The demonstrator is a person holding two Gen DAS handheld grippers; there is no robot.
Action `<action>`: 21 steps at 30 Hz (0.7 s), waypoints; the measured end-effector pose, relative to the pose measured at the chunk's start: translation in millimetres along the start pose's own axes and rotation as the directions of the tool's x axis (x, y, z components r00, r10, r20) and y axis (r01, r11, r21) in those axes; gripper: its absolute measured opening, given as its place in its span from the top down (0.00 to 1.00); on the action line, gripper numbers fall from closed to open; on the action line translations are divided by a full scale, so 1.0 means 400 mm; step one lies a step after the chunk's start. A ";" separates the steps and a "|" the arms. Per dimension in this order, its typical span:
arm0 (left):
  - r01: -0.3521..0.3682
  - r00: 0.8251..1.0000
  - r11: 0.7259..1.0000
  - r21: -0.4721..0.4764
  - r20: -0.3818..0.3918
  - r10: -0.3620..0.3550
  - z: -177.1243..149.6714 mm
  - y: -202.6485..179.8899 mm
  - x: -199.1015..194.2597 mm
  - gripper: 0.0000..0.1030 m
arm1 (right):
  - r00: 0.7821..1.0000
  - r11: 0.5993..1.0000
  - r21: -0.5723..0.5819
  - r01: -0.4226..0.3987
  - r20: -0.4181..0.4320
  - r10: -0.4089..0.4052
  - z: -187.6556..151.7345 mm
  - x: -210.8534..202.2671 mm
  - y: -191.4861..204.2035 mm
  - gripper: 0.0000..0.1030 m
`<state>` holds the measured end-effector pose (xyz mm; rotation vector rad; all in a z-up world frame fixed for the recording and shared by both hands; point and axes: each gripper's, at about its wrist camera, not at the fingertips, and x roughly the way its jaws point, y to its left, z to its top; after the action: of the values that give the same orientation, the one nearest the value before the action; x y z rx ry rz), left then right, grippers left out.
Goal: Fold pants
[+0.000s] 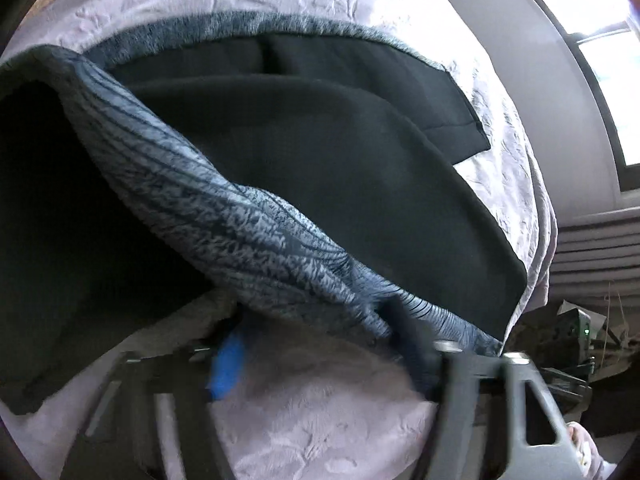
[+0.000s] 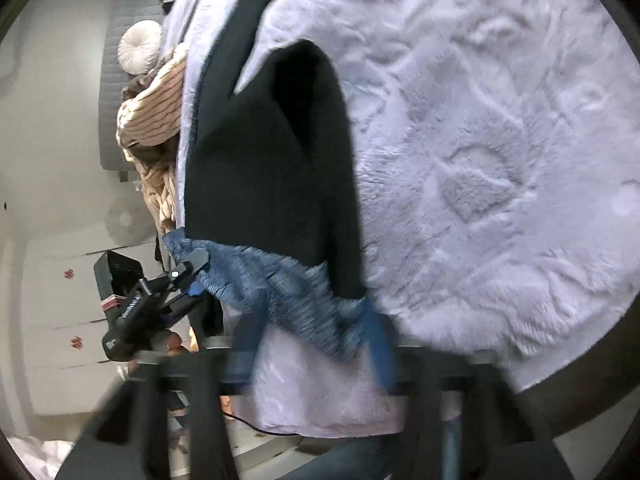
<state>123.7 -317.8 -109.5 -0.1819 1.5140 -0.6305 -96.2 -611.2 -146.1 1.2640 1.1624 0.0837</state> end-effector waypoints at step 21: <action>-0.182 0.973 0.959 0.216 0.181 0.144 0.273 -0.086 -0.260 0.28 | 0.964 0.968 -0.018 -0.251 0.087 0.251 0.626 -0.003 0.439 0.89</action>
<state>226.1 -324.7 6.2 0.0690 1.2711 -0.6377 172.7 -718.6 -47.3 1.3907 0.9209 0.2174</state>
